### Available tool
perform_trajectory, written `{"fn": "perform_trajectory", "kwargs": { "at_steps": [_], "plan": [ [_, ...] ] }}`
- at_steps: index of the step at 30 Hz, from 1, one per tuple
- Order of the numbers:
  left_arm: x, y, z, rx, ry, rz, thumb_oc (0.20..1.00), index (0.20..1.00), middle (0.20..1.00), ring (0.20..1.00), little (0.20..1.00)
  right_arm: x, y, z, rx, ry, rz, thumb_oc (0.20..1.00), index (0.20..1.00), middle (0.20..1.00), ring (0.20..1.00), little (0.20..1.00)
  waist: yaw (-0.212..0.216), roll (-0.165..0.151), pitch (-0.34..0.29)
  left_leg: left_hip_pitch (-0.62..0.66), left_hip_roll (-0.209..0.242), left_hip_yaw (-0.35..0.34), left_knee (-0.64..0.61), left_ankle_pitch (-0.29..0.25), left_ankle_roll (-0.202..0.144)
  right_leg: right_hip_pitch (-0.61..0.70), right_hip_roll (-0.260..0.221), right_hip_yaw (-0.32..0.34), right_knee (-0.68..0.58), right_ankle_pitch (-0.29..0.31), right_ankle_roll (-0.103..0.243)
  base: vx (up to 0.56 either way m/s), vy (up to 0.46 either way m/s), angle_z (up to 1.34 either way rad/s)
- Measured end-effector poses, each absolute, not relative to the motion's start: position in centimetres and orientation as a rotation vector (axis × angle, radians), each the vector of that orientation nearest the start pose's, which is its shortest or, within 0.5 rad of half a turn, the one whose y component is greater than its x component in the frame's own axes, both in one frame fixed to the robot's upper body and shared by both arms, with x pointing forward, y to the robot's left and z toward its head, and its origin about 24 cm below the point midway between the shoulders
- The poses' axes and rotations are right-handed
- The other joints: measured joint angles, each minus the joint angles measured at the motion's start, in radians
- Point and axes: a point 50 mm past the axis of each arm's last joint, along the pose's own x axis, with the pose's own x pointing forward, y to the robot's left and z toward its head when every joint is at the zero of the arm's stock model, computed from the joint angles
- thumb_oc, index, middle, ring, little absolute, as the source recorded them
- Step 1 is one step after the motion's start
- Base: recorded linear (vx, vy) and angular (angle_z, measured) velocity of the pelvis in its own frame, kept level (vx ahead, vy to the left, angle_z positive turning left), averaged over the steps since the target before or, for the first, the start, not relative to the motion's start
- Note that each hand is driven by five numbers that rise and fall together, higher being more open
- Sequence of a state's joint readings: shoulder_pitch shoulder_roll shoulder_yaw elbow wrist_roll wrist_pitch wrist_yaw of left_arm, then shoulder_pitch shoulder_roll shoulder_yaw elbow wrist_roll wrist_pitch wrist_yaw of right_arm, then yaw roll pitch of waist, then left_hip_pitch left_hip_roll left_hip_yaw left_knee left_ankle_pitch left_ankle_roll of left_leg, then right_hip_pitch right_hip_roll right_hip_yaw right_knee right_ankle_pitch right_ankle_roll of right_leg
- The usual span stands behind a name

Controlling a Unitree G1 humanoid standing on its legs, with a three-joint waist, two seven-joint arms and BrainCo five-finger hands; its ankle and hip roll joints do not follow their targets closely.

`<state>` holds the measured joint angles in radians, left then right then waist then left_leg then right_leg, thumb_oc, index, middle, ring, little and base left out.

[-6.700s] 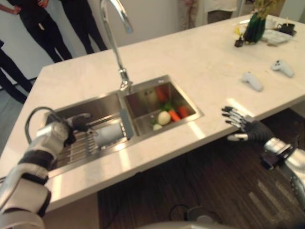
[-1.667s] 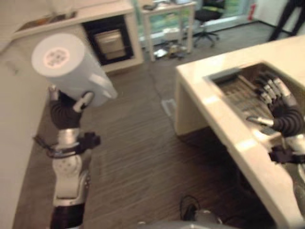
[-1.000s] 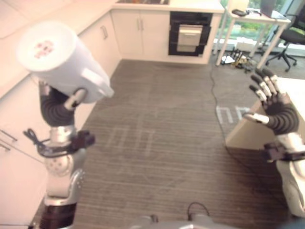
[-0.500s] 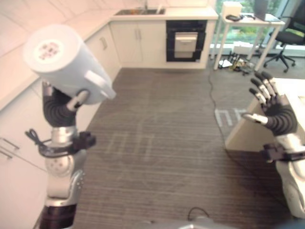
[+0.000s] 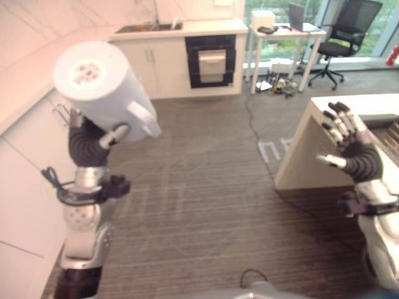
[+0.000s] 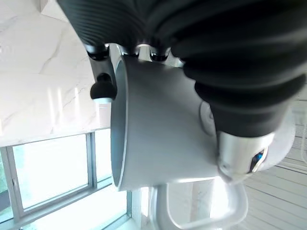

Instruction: Place the dishes in the dishwasher.

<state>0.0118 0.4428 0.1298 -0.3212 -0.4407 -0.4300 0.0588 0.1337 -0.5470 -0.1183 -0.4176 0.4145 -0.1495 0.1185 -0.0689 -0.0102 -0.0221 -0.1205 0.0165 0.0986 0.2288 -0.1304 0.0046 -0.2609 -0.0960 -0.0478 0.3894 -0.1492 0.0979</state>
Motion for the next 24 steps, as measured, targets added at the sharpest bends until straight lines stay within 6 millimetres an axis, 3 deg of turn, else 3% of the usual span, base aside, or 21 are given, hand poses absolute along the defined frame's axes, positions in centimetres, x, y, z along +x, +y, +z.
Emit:
{"fn": "perform_trajectory", "kwargs": {
  "at_steps": [4,9,13,19,24],
  "plan": [
    [21.5,23.4,16.0,-0.010,-0.692,0.058,0.200,0.200,0.200,0.200,0.200,21.6,-22.1,14.8,-0.154,-0.420,0.196,1.000,1.000,1.000,1.000,1.000,0.025,0.000,0.000,-0.002,0.003,0.003,-0.004,0.001,-0.001,-0.005,0.000,-0.001,-0.001,0.001,0.000,0.02,-0.049,-0.01],
    [21.4,23.3,15.8,-0.009,-0.682,0.051,0.200,0.200,0.200,0.200,0.200,21.7,-21.7,14.2,-0.148,-0.391,0.234,1.000,1.000,1.000,1.000,1.000,0.031,-0.004,0.000,0.006,0.016,0.022,-0.011,0.000,-0.002,-0.005,0.002,-0.019,0.000,0.001,0.000,0.07,-0.087,-0.07],
    [21.5,23.5,15.0,-0.021,-0.643,0.066,0.200,0.200,0.200,0.200,0.200,22.2,-21.8,12.5,-0.129,-0.306,0.238,1.000,1.000,1.000,1.000,1.000,0.033,-0.006,0.001,0.017,0.026,0.024,-0.020,0.001,-0.009,-0.001,0.011,-0.025,0.003,-0.001,-0.003,0.07,-0.093,-0.05],
    [21.3,24.5,10.5,-0.032,-0.415,0.126,0.200,0.200,0.200,0.200,0.200,22.6,-22.0,9.4,-0.072,-0.178,0.217,1.000,1.000,1.000,1.000,1.000,0.035,-0.012,0.006,0.020,0.036,0.022,-0.022,0.004,-0.016,-0.006,0.019,-0.041,0.022,-0.016,-0.018,0.05,-0.085,0.01],
    [21.4,24.9,8.4,-0.050,-0.306,0.143,0.200,0.200,0.200,0.200,0.200,22.5,-21.5,8.6,-0.059,-0.148,0.240,1.000,1.000,1.000,1.000,1.000,0.042,-0.010,0.021,0.039,0.041,0.023,-0.036,0.007,-0.029,-0.005,0.023,-0.046,0.039,-0.035,-0.023,0.07,-0.089,-0.04]
  ]
}}
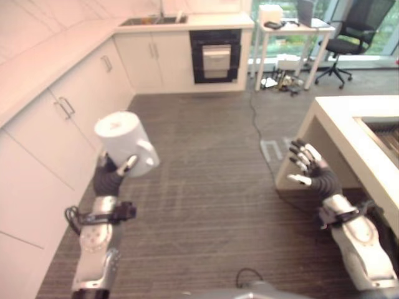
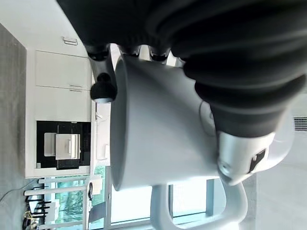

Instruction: Place the dishes in the dishwasher.

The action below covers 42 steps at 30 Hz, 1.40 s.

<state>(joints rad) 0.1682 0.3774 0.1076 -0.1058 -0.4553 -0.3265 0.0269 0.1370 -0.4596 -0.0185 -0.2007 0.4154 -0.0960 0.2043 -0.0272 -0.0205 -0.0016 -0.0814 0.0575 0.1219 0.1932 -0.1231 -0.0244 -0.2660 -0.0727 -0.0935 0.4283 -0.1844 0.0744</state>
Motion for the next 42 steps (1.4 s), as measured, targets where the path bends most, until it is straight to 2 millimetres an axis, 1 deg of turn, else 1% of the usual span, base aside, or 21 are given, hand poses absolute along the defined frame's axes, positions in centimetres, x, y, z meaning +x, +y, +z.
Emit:
{"fn": "perform_trajectory", "kwargs": {
  "at_steps": [7,9,11,14,17,19,21,23,24,25,26,28,30,32,33,35,36,39,40,41,42],
  "plan": [
    [21.4,24.3,7.4,-0.059,-0.252,0.095,0.200,0.200,0.200,0.200,0.200,22.5,-21.8,7.7,-0.059,-0.114,0.243,1.000,1.000,1.000,1.000,1.000,0.020,-0.008,0.083,0.040,0.008,-0.004,0.008,0.019,-0.030,0.018,0.014,0.013,0.051,-0.049,-0.036,0.06,-0.091,-0.01],
    [21.6,24.3,7.3,-0.059,-0.250,0.097,0.200,0.200,0.200,0.200,0.200,22.6,-21.7,7.8,-0.058,-0.120,0.251,1.000,1.000,1.000,1.000,1.000,0.046,-0.040,0.131,-0.018,-0.006,-0.023,0.157,0.054,-0.082,0.023,0.009,0.048,0.071,-0.064,-0.054,0.08,-0.021,-0.12],
    [21.7,24.1,7.3,-0.070,-0.252,0.090,0.200,0.200,0.200,0.200,0.200,22.6,-21.7,7.9,-0.058,-0.134,0.252,1.000,1.000,1.000,1.000,1.000,0.058,-0.049,0.176,-0.136,-0.009,-0.025,0.339,0.092,-0.064,0.066,-0.002,0.059,0.030,-0.055,-0.062,0.16,0.099,-0.02],
    [22.4,23.7,7.9,-0.077,-0.286,0.063,0.200,0.200,0.200,0.200,0.200,23.6,-21.3,9.1,-0.062,-0.186,0.263,1.000,1.000,1.000,1.000,1.000,0.057,0.008,0.184,-0.228,0.008,0.030,0.192,0.069,-0.046,0.099,0.027,0.023,-0.044,-0.054,-0.066,0.30,0.205,0.19],
    [21.7,24.1,7.3,-0.079,-0.260,0.072,0.200,0.200,0.200,0.200,0.200,22.9,-21.6,8.6,-0.067,-0.164,0.268,1.000,1.000,1.000,1.000,1.000,0.077,0.030,0.189,-0.321,0.031,-0.129,0.127,0.098,-0.093,0.161,0.053,0.046,-0.070,-0.048,-0.105,0.43,0.259,0.09],
    [20.6,24.2,6.1,-0.116,-0.215,0.094,0.200,0.200,0.200,0.200,0.200,22.4,-22.0,8.3,-0.081,-0.143,0.270,1.000,1.000,1.000,1.000,1.000,0.085,0.051,0.188,-0.352,0.045,-0.164,0.129,0.111,-0.114,0.181,0.057,0.087,-0.064,-0.060,-0.138,0.42,0.266,-0.35],
    [20.2,24.5,5.9,-0.112,-0.202,0.104,0.200,0.200,0.200,0.200,0.200,21.8,-23.3,8.6,-0.137,-0.123,0.271,1.000,1.000,1.000,1.000,1.000,0.095,0.073,0.183,-0.308,0.077,-0.101,0.128,0.101,-0.098,0.229,0.036,0.119,-0.071,-0.098,-0.144,0.50,0.303,-0.56],
    [20.2,25.0,6.2,-0.102,-0.213,0.117,0.200,0.200,0.200,0.200,0.200,21.8,-24.1,9.8,-0.180,-0.157,0.259,1.000,1.000,1.000,1.000,1.000,0.093,0.079,0.155,-0.223,0.067,-0.053,0.195,0.062,-0.048,0.284,-0.014,0.133,-0.101,-0.130,-0.108,0.41,0.225,-0.56],
    [20.5,25.2,6.5,-0.093,-0.221,0.113,0.200,0.200,0.200,0.200,0.200,21.8,-24.1,10.4,-0.182,-0.184,0.259,1.000,1.000,1.000,1.000,1.000,0.081,0.079,0.122,-0.165,0.031,-0.051,0.141,0.065,0.008,0.320,-0.043,0.139,-0.108,-0.137,-0.035,0.41,0.220,-0.29],
    [21.1,25.4,7.1,-0.077,-0.243,0.099,0.200,0.200,0.200,0.200,0.200,21.7,-23.5,10.0,-0.140,-0.185,0.266,1.000,1.000,1.000,1.000,1.000,0.075,0.023,0.113,-0.139,-0.018,-0.038,0.123,0.046,0.031,0.325,-0.075,0.129,-0.064,-0.123,0.041,0.41,0.227,0.03],
    [22.1,25.2,8.2,-0.060,-0.277,0.059,0.200,0.200,0.200,0.200,0.200,21.8,-22.6,10.1,-0.095,-0.216,0.264,1.000,1.000,1.000,1.000,1.000,0.087,-0.039,0.096,-0.107,-0.066,-0.026,0.102,0.027,0.058,0.325,-0.105,0.080,-0.003,-0.079,0.116,0.46,0.312,0.27],
    [22.8,24.8,8.5,-0.067,-0.287,0.034,0.200,0.200,0.200,0.200,0.200,22.3,-21.2,10.4,-0.022,-0.269,0.256,1.000,1.000,1.000,1.000,1.000,0.079,-0.060,0.074,-0.067,-0.103,-0.037,0.088,0.004,0.088,0.298,-0.123,0.083,0.074,0.032,0.166,0.35,0.301,0.37],
    [23.3,24.4,8.7,-0.055,-0.285,0.000,0.200,0.200,0.200,0.200,0.200,22.9,-19.7,10.8,0.052,-0.325,0.263,1.000,1.000,1.000,1.000,1.000,0.068,-0.027,0.078,-0.072,-0.103,-0.060,0.162,-0.033,0.143,0.199,-0.108,0.084,0.340,0.157,0.190,0.24,0.248,0.38],
    [23.2,24.6,8.8,-0.052,-0.282,0.013,0.200,0.200,0.200,0.200,0.200,23.5,-18.8,11.2,0.047,-0.337,0.303,1.000,1.000,1.000,1.000,1.000,0.068,0.002,0.092,-0.024,-0.115,-0.045,0.138,-0.063,0.176,0.027,-0.092,0.045,0.548,0.154,0.098,0.30,0.120,-0.12],
    [23.3,24.4,8.7,-0.055,-0.274,0.005,0.200,0.200,0.200,0.200,0.200,23.6,-18.7,11.3,0.034,-0.336,0.317,1.000,1.000,1.000,1.000,1.000,0.064,0.030,0.109,0.039,-0.109,-0.031,0.066,-0.051,0.168,-0.039,-0.057,-0.023,0.497,0.096,0.042,0.31,-0.009,-0.29],
    [23.5,23.8,8.9,-0.056,-0.278,-0.026,0.200,0.200,0.200,0.200,0.200,22.7,-19.5,10.1,-0.019,-0.261,0.319,1.000,1.000,1.000,1.000,1.000,0.039,0.060,0.114,0.124,-0.114,-0.035,-0.042,-0.012,0.087,-0.053,0.042,-0.154,0.082,0.074,-0.017,0.32,-0.069,0.10],
    [23.5,23.7,9.2,-0.054,-0.293,-0.038,0.200,0.200,0.200,0.200,0.200,22.1,-20.4,9.6,-0.042,-0.230,0.300,1.000,1.000,1.000,1.000,1.000,0.027,0.044,0.117,0.137,-0.136,-0.048,-0.031,-0.034,0.053,-0.072,0.069,-0.183,-0.060,0.085,-0.029,0.43,-0.116,0.44],
    [23.3,23.4,7.4,-0.100,-0.233,-0.006,0.200,0.200,0.200,0.200,0.200,20.9,-23.2,9.5,-0.059,-0.215,0.202,1.000,1.000,1.000,1.000,1.000,-0.044,-0.015,0.156,0.187,-0.285,-0.104,0.001,-0.100,0.134,-0.319,0.003,-0.061,-0.061,0.181,-0.047,0.58,-0.186,0.60],
    [23.4,22.7,7.1,-0.105,-0.212,-0.028,0.200,0.200,0.200,0.200,0.200,20.9,-22.9,9.6,-0.057,-0.215,0.211,1.000,1.000,1.000,1.000,1.000,-0.063,-0.001,0.165,0.221,-0.289,-0.116,-0.005,-0.108,0.120,-0.336,-0.001,-0.048,-0.062,0.181,-0.062,0.52,-0.217,0.30],
    [23.4,21.9,6.9,-0.103,-0.201,-0.056,0.200,0.200,0.200,0.200,0.200,21.0,-22.5,10.5,-0.064,-0.255,0.234,1.000,1.000,1.000,1.000,1.000,-0.056,0.049,0.170,0.279,-0.262,-0.111,0.012,-0.140,0.063,-0.347,0.039,-0.100,-0.048,0.182,-0.126,0.45,-0.240,-0.13],
    [23.4,21.9,7.1,-0.087,-0.211,-0.059,0.200,0.200,0.200,0.200,0.200,21.1,-22.1,11.1,-0.065,-0.285,0.249,1.000,1.000,1.000,1.000,1.000,-0.043,0.053,0.172,0.264,-0.278,-0.098,0.106,-0.143,0.045,-0.326,0.056,-0.133,-0.036,0.185,-0.184,0.46,-0.259,-0.69]
  ]
}}
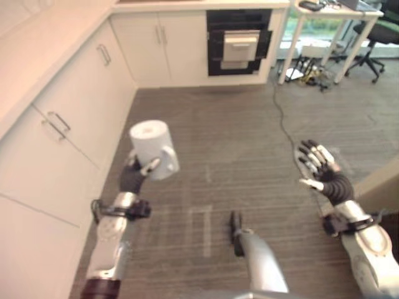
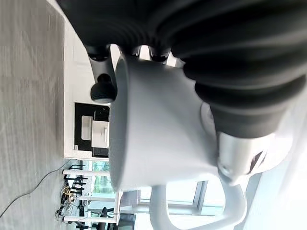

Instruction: Place the dishes in the dishwasher.

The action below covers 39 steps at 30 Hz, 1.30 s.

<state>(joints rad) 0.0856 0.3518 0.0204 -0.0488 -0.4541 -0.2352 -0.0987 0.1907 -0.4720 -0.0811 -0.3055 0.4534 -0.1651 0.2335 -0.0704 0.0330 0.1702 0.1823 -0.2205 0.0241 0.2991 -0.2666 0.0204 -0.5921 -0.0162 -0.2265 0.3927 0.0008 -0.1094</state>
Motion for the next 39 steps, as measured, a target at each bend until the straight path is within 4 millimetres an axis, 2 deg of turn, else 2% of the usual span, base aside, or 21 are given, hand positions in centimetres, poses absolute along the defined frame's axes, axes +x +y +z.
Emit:
{"fn": "perform_trajectory", "kwargs": {
  "at_steps": [1,2,3,4,7,9,12,15,18,21,23,25,29,31,32,33,34,35,36,37,39],
  "plan": [
    [22.9,22.3,7.2,-0.071,-0.212,-0.049,0.200,0.200,0.200,0.200,0.200,21.5,-21.7,11.5,-0.070,-0.302,0.271,1.000,1.000,1.000,1.000,1.000,0.026,-0.070,-0.004,-0.069,-0.053,0.043,0.183,0.017,-0.072,0.065,-0.030,-0.026,-0.021,-0.016,-0.096,0.48,-0.283,0.14],
    [23.1,22.2,7.8,-0.039,-0.223,-0.081,0.200,0.200,0.200,0.200,0.200,21.5,-22.5,11.7,-0.079,-0.311,0.239,1.000,1.000,1.000,1.000,1.000,-0.001,-0.104,-0.015,-0.102,-0.018,0.042,0.326,-0.102,0.015,0.171,-0.070,0.021,-0.134,0.047,-0.112,0.49,-0.301,0.16],
    [23.0,22.3,8.6,-0.037,-0.256,-0.074,0.200,0.200,0.200,0.200,0.200,22.3,-23.0,11.9,-0.099,-0.312,0.230,1.000,1.000,1.000,1.000,1.000,0.015,-0.078,-0.024,-0.126,0.083,0.008,0.309,-0.235,-0.033,0.139,-0.036,0.016,-0.071,0.143,-0.096,0.64,-0.403,0.46],
    [22.7,22.5,8.4,-0.052,-0.253,-0.041,0.200,0.200,0.200,0.200,0.200,22.4,-22.5,11.8,-0.096,-0.304,0.254,1.000,1.000,1.000,1.000,1.000,0.022,-0.055,-0.060,-0.008,0.104,-0.009,0.063,-0.250,0.013,0.064,-0.009,-0.038,0.108,0.036,-0.064,0.58,-0.386,-0.37],
    [22.6,22.9,8.1,-0.037,-0.228,-0.030,0.200,0.200,0.200,0.200,0.200,22.4,-21.8,11.9,-0.082,-0.311,0.282,1.000,1.000,1.000,1.000,1.000,0.017,-0.050,-0.076,0.021,0.116,0.038,0.119,-0.028,-0.127,0.231,0.040,-0.027,-0.033,-0.028,-0.090,0.39,-0.273,-0.47],
    [22.6,22.7,8.7,-0.028,-0.252,-0.045,0.200,0.200,0.200,0.200,0.200,22.2,-22.1,11.6,-0.077,-0.289,0.283,1.000,1.000,1.000,1.000,1.000,0.011,-0.042,-0.082,0.001,0.125,0.039,0.207,0.059,-0.139,0.331,0.058,0.025,-0.113,-0.043,-0.080,0.27,-0.256,-0.41],
    [22.3,22.1,9.1,-0.057,-0.296,-0.049,0.200,0.200,0.200,0.200,0.200,22.3,-22.1,11.0,-0.078,-0.266,0.298,1.000,1.000,1.000,1.000,1.000,0.063,-0.056,-0.071,-0.418,0.184,0.047,0.719,0.147,-0.133,0.386,0.045,0.117,-0.067,-0.118,-0.064,0.24,-0.202,-0.83],
    [21.7,22.6,8.3,-0.040,-0.258,-0.056,0.200,0.200,0.200,0.200,0.200,22.0,-22.2,10.7,-0.069,-0.257,0.289,1.000,1.000,1.000,1.000,1.000,0.051,-0.108,-0.041,-0.565,0.273,0.128,0.407,0.179,-0.070,0.537,-0.001,0.112,-0.130,-0.158,0.005,0.34,0.049,0.02],
    [21.2,23.0,7.7,-0.037,-0.237,-0.055,0.200,0.200,0.200,0.200,0.200,22.4,-21.9,11.1,-0.062,-0.278,0.295,1.000,1.000,1.000,1.000,1.000,0.054,-0.050,-0.049,-0.482,0.269,0.118,-0.053,0.195,-0.057,0.592,0.017,0.131,-0.114,-0.219,0.042,0.32,0.166,-0.07],
    [21.3,22.7,7.1,-0.062,-0.226,-0.053,0.200,0.200,0.200,0.200,0.200,22.4,-21.5,10.9,-0.062,-0.267,0.320,1.000,1.000,1.000,1.000,1.000,0.074,-0.010,-0.036,-0.588,0.272,0.022,-0.025,0.206,-0.075,0.644,0.019,0.147,-0.117,-0.267,0.077,0.40,0.140,-0.15],
    [20.8,23.1,7.0,-0.052,-0.220,-0.043,0.200,0.200,0.200,0.200,0.200,21.3,-22.2,10.5,-0.084,-0.235,0.311,1.000,1.000,1.000,1.000,1.000,0.110,-0.041,-0.044,-0.660,0.283,-0.001,0.083,0.186,-0.103,0.842,-0.087,0.190,-0.184,-0.429,0.184,0.79,0.394,-0.62],
    [21.5,25.3,8.6,0.011,-0.252,0.017,0.200,0.200,0.200,0.200,0.200,20.8,-20.8,11.9,-0.088,-0.285,0.389,1.000,1.000,1.000,1.000,1.000,0.106,-0.078,-0.052,-0.582,0.244,0.132,0.238,0.155,0.008,0.828,-0.216,0.187,0.080,-0.331,0.203,0.67,0.318,-0.87],
    [22.8,23.9,9.5,-0.002,-0.301,-0.053,0.200,0.200,0.200,0.200,0.200,21.7,-19.8,12.5,-0.008,-0.359,0.361,1.000,1.000,1.000,1.000,1.000,0.095,-0.095,-0.136,-0.408,0.122,0.094,-0.010,0.109,-0.014,0.685,-0.138,0.082,0.141,-0.116,0.247,0.43,0.240,0.29],
    [22.8,24.2,9.1,0.006,-0.280,-0.045,0.200,0.200,0.200,0.200,0.200,22.2,-19.3,12.2,0.034,-0.361,0.349,1.000,1.000,1.000,1.000,1.000,0.103,-0.062,-0.135,-0.392,0.090,0.081,0.045,0.122,0.124,0.635,-0.132,0.203,0.369,-0.059,0.333,0.26,0.198,0.58],
    [22.8,24.2,8.3,-0.010,-0.250,-0.030,0.200,0.200,0.200,0.200,0.200,22.1,-18.9,11.8,0.048,-0.347,0.359,1.000,1.000,1.000,1.000,1.000,0.101,-0.037,-0.121,-0.353,0.081,0.065,0.025,0.121,0.122,0.570,-0.099,0.227,0.536,-0.022,0.311,0.22,0.118,0.27],
    [22.8,23.8,7.9,-0.029,-0.235,-0.026,0.200,0.200,0.200,0.200,0.200,22.1,-18.7,11.7,0.044,-0.340,0.369,1.000,1.000,1.000,1.000,1.000,0.105,0.012,-0.092,-0.307,0.108,0.064,0.006,0.083,0.006,0.500,-0.031,0.209,0.617,-0.017,0.254,0.24,0.054,0.15],
    [22.8,23.9,7.9,-0.022,-0.235,-0.023,0.200,0.200,0.200,0.200,0.200,22.6,-17.9,11.4,0.073,-0.336,0.383,1.000,1.000,1.000,1.000,1.000,0.122,-0.023,-0.036,-0.348,0.085,0.056,0.123,0.144,-0.226,0.420,-0.026,0.219,0.620,-0.080,0.180,0.30,-0.070,0.11],
    [23.2,24.7,9.4,0.087,-0.253,-0.069,0.200,0.200,0.200,0.200,0.200,23.8,-16.8,10.7,0.140,-0.326,0.381,1.000,1.000,1.000,1.000,1.000,0.092,-0.127,-0.019,-0.529,0.147,-0.053,0.301,0.105,-0.036,0.291,-0.182,0.213,0.406,-0.111,0.218,0.33,-0.132,0.01],
    [23.1,24.7,9.8,0.096,-0.265,-0.067,0.200,0.200,0.200,0.200,0.200,23.9,-17.0,10.4,0.115,-0.303,0.387,1.000,1.000,1.000,1.000,1.000,0.098,-0.113,-0.013,-0.502,0.221,-0.069,0.195,0.123,-0.033,0.267,-0.179,0.202,0.313,-0.103,0.271,0.33,-0.229,0.04],
    [22.8,24.7,9.4,0.080,-0.248,-0.051,0.200,0.200,0.200,0.200,0.200,23.4,-17.4,9.4,0.105,-0.245,0.381,1.000,1.000,1.000,1.000,1.000,0.101,-0.112,-0.012,-0.458,0.245,-0.050,0.162,0.112,-0.022,0.267,-0.151,0.160,0.181,-0.090,0.238,0.25,-0.234,-0.02],
    [22.3,24.9,9.1,0.091,-0.235,-0.043,0.200,0.200,0.200,0.200,0.200,21.8,-18.6,9.2,0.091,-0.239,0.345,1.000,1.000,1.000,1.000,1.000,0.106,-0.133,-0.018,-0.386,0.220,-0.045,0.098,0.083,-0.027,0.273,-0.137,0.116,-0.062,-0.057,0.250,0.28,-0.320,0.09]
  ]
}}
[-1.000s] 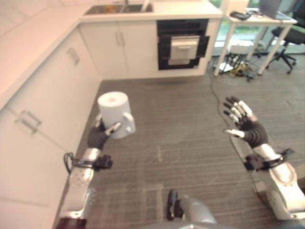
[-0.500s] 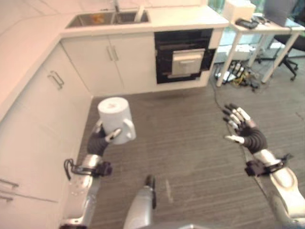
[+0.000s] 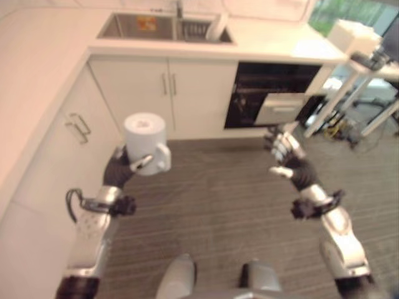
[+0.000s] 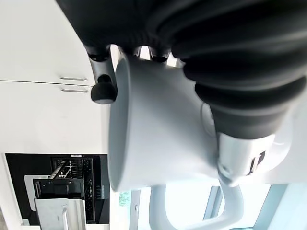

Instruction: Place the dishes in the dishwasher.

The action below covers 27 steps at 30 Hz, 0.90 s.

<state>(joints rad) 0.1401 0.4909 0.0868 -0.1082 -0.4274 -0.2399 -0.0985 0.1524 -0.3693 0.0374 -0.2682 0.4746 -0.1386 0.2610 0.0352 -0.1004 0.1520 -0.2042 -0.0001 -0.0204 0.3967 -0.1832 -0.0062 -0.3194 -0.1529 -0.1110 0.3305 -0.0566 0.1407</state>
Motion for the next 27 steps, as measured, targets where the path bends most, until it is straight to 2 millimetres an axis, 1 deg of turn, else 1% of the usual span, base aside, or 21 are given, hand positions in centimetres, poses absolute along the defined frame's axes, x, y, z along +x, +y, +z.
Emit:
{"fn": "perform_trajectory", "kwargs": {
  "at_steps": [2,3,4,6,8,9,10,12,13,14,15,16,17,18,19,20,21,22,23,25,27],
  "plan": [
    [22.4,24.5,8.4,0.076,-0.216,-0.024,0.200,0.200,0.200,0.200,0.200,21.7,-20.1,10.0,0.070,-0.279,0.305,1.000,1.000,1.000,1.000,1.000,-0.040,0.015,-0.001,0.006,-0.040,0.012,0.104,-0.083,0.042,-0.063,-0.055,0.090,0.018,0.030,-0.011,0.31,-0.361,0.15],
    [22.2,24.1,8.0,0.051,-0.209,-0.016,0.200,0.200,0.200,0.200,0.200,21.6,-20.1,10.1,0.059,-0.274,0.314,1.000,1.000,1.000,1.000,1.000,-0.045,0.031,-0.002,0.028,-0.038,0.014,0.114,-0.111,0.043,-0.080,-0.067,0.105,0.019,0.045,-0.022,0.40,-0.466,0.02],
    [22.2,23.7,7.8,0.042,-0.205,-0.022,0.200,0.200,0.200,0.200,0.200,21.6,-19.9,10.5,0.056,-0.290,0.329,1.000,1.000,1.000,1.000,1.000,-0.053,0.048,-0.011,0.046,-0.023,0.000,0.113,-0.134,0.022,-0.105,-0.066,0.115,0.052,0.052,-0.010,0.39,-0.456,0.07],
    [22.2,23.0,8.2,0.069,-0.215,-0.041,0.200,0.200,0.200,0.200,0.200,21.4,-19.2,11.4,0.054,-0.321,0.360,1.000,1.000,1.000,1.000,1.000,-0.056,0.042,-0.028,0.089,0.008,-0.018,0.100,-0.144,0.003,-0.075,-0.047,0.156,0.041,0.054,-0.008,0.36,-0.456,0.16],
    [22.2,23.2,8.3,0.077,-0.213,-0.021,0.200,0.200,0.200,0.200,0.200,21.6,-19.1,11.3,0.050,-0.303,0.372,1.000,1.000,1.000,1.000,1.000,-0.047,0.003,-0.064,0.188,0.052,-0.025,0.004,-0.151,-0.045,0.015,-0.018,0.101,0.023,0.060,-0.007,0.40,-0.479,0.00],
    [21.9,23.1,8.2,0.070,-0.208,-0.016,0.200,0.200,0.200,0.200,0.200,21.8,-19.2,11.5,0.040,-0.299,0.379,1.000,1.000,1.000,1.000,1.000,-0.047,0.033,-0.074,0.210,0.100,-0.025,-0.027,-0.145,-0.066,0.024,0.017,0.064,0.031,0.042,-0.028,0.34,-0.389,-0.11],
    [21.7,23.1,8.5,0.076,-0.219,-0.019,0.200,0.200,0.200,0.200,0.200,22.2,-19.5,12.0,0.028,-0.301,0.395,1.000,1.000,1.000,1.000,1.000,-0.049,0.050,-0.086,0.245,0.139,-0.021,-0.073,-0.124,-0.097,0.014,0.058,0.039,0.075,0.013,-0.083,0.32,-0.403,-0.19],
    [21.3,22.9,8.6,0.075,-0.218,-0.025,0.200,0.200,0.200,0.200,0.200,22.5,-20.0,11.9,0.009,-0.279,0.385,1.000,1.000,1.000,1.000,1.000,-0.046,0.052,-0.085,0.271,0.169,-0.005,-0.068,-0.012,-0.091,0.037,0.097,0.022,0.095,-0.013,-0.120,0.35,-0.477,-0.33],
    [21.3,23.0,8.6,0.076,-0.218,-0.025,0.200,0.200,0.200,0.200,0.200,22.4,-20.2,11.6,0.006,-0.261,0.386,1.000,1.000,1.000,1.000,1.000,-0.041,0.046,-0.087,0.277,0.175,0.004,-0.037,0.046,-0.113,0.071,0.111,0.012,0.066,-0.047,-0.157,0.29,-0.391,-0.48],
    [21.2,22.9,8.6,0.074,-0.219,-0.023,0.200,0.200,0.200,0.200,0.200,22.2,-20.3,11.4,0.013,-0.249,0.390,1.000,1.000,1.000,1.000,1.000,-0.029,0.043,-0.087,0.277,0.183,0.001,-0.003,0.094,-0.117,0.093,0.126,0.016,0.045,-0.068,-0.164,0.24,-0.330,-0.61],
    [21.2,23.0,8.4,0.072,-0.214,-0.016,0.200,0.200,0.200,0.200,0.200,22.1,-20.1,11.2,0.018,-0.240,0.400,1.000,1.000,1.000,1.000,1.000,-0.019,0.029,-0.086,0.270,0.185,-0.001,0.037,0.189,-0.107,0.133,0.135,0.022,0.026,-0.077,-0.212,0.22,-0.325,-0.48],
    [21.2,22.8,8.4,0.067,-0.215,-0.021,0.200,0.200,0.200,0.200,0.200,22.1,-20.0,11.1,0.019,-0.238,0.407,1.000,1.000,1.000,1.000,1.000,-0.031,0.023,-0.085,0.254,0.166,0.000,0.064,0.188,-0.114,0.150,0.139,0.021,0.022,-0.088,-0.230,0.23,-0.272,-0.12],
    [21.4,22.4,8.3,0.060,-0.216,-0.038,0.200,0.200,0.200,0.200,0.200,22.1,-20.0,10.7,0.022,-0.222,0.406,1.000,1.000,1.000,1.000,1.000,-0.034,0.018,-0.079,0.166,0.128,0.013,0.189,0.188,-0.111,0.169,0.146,0.022,0.008,-0.096,-0.260,0.25,-0.165,0.25],
    [21.7,21.8,8.4,0.049,-0.231,-0.064,0.200,0.200,0.200,0.200,0.200,22.3,-20.1,10.0,0.035,-0.193,0.392,1.000,1.000,1.000,1.000,1.000,-0.018,0.013,-0.065,0.040,0.077,0.091,0.354,0.142,-0.062,0.194,0.147,0.006,-0.022,-0.099,-0.261,0.25,-0.010,0.36],
    [21.6,21.7,8.3,0.043,-0.226,-0.064,0.200,0.200,0.200,0.200,0.200,22.3,-20.1,9.8,0.047,-0.193,0.384,1.000,1.000,1.000,1.000,1.000,-0.016,0.004,-0.053,-0.026,0.047,0.136,0.389,0.112,-0.015,0.220,0.149,-0.013,-0.047,-0.098,-0.260,0.21,0.055,0.33],
    [21.4,21.9,8.0,0.047,-0.210,-0.062,0.200,0.200,0.200,0.200,0.200,22.3,-19.8,9.6,0.064,-0.188,0.383,1.000,1.000,1.000,1.000,1.000,-0.019,0.007,-0.049,-0.028,-0.023,0.172,0.240,0.073,0.003,0.255,0.152,-0.042,-0.067,-0.089,-0.228,0.28,0.077,0.42],
    [21.2,21.5,7.7,0.010,-0.215,-0.051,0.200,0.200,0.200,0.200,0.200,22.6,-20.1,10.8,0.025,-0.229,0.393,1.000,1.000,1.000,1.000,1.000,-0.052,0.175,-0.013,-0.018,0.026,0.151,-0.057,0.126,0.069,0.184,0.271,-0.038,0.129,-0.068,-0.010,0.27,0.061,0.53],
    [21.4,21.7,8.4,0.036,-0.251,-0.064,0.200,0.200,0.200,0.200,0.200,22.0,-19.7,11.6,0.003,-0.260,0.423,1.000,1.000,1.000,1.000,1.000,-0.062,0.175,-0.023,-0.082,0.016,0.139,-0.062,0.156,0.073,0.150,0.185,0.030,0.156,-0.206,-0.069,0.29,0.051,0.65],
    [21.8,21.7,7.6,0.032,-0.220,-0.066,0.200,0.200,0.200,0.200,0.200,21.7,-19.3,10.4,0.047,-0.225,0.407,1.000,1.000,1.000,1.000,1.000,-0.070,0.136,-0.019,-0.095,0.001,0.143,-0.013,0.117,0.032,0.162,0.165,0.015,0.155,-0.242,-0.160,0.19,0.054,0.43],
    [22.1,21.2,7.7,0.026,-0.220,-0.085,0.200,0.200,0.200,0.200,0.200,21.5,-19.7,10.1,0.034,-0.207,0.390,1.000,1.000,1.000,1.000,1.000,-0.045,0.118,-0.025,-0.106,0.007,0.132,-0.035,0.125,0.013,0.177,0.163,0.017,0.107,-0.228,-0.178,0.19,0.091,0.12],
    [22.5,21.0,8.1,0.029,-0.238,-0.090,0.200,0.200,0.200,0.200,0.200,21.8,-19.8,10.5,0.020,-0.218,0.387,1.000,1.000,1.000,1.000,1.000,-0.031,0.110,-0.031,-0.021,0.004,0.071,-0.102,0.140,0.016,0.200,0.173,0.024,0.105,-0.218,-0.182,0.21,0.138,-0.05]
  ]
}}
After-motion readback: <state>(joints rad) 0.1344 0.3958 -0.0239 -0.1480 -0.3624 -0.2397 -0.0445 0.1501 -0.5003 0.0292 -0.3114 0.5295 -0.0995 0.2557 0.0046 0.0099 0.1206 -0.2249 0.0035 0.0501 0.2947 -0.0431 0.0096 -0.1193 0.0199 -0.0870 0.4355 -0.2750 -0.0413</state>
